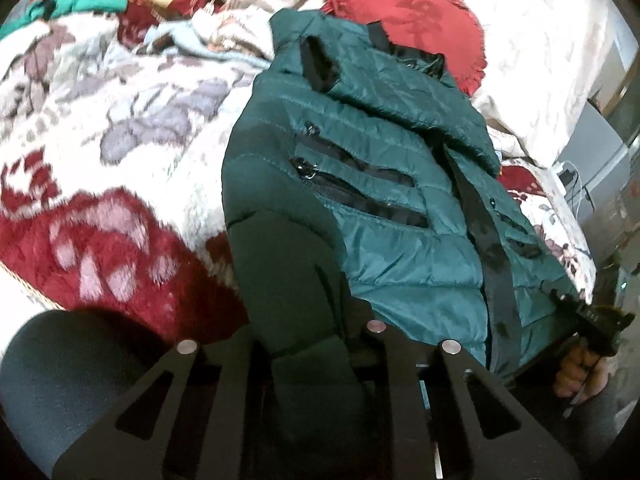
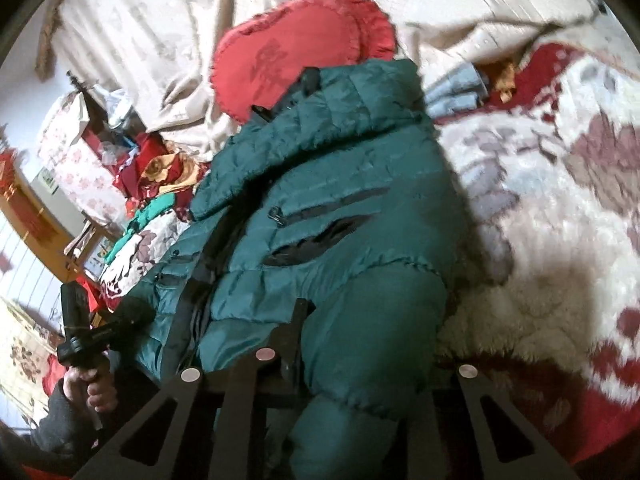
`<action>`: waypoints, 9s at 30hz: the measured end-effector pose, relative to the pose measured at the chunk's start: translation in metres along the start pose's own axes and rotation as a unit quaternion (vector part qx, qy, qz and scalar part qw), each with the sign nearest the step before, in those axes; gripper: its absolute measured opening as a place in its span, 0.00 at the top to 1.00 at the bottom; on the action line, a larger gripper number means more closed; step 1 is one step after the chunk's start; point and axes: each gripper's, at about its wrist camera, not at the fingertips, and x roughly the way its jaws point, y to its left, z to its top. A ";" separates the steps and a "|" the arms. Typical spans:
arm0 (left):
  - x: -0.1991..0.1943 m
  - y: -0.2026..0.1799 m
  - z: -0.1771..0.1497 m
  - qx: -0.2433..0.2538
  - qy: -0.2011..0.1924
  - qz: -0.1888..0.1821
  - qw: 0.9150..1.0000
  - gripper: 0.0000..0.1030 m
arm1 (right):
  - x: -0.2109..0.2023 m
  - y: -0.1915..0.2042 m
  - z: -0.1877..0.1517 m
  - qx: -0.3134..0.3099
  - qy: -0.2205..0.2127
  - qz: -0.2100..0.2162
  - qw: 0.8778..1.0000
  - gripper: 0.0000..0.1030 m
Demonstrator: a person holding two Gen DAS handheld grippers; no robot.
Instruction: Fold large clothes
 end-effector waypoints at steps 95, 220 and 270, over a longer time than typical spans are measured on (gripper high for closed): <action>-0.004 -0.036 0.175 -0.048 -0.124 0.035 0.991 0.89 | 0.017 0.035 0.177 -0.045 -0.040 -0.026 0.998 0.88; 0.149 -0.110 0.204 0.041 -0.006 0.079 0.996 0.19 | 0.158 0.080 0.236 -0.125 0.051 -0.150 0.980 0.08; 0.122 0.047 0.192 -0.008 0.014 -0.111 0.994 0.02 | 0.113 -0.051 0.181 -0.006 0.098 -0.186 0.978 0.01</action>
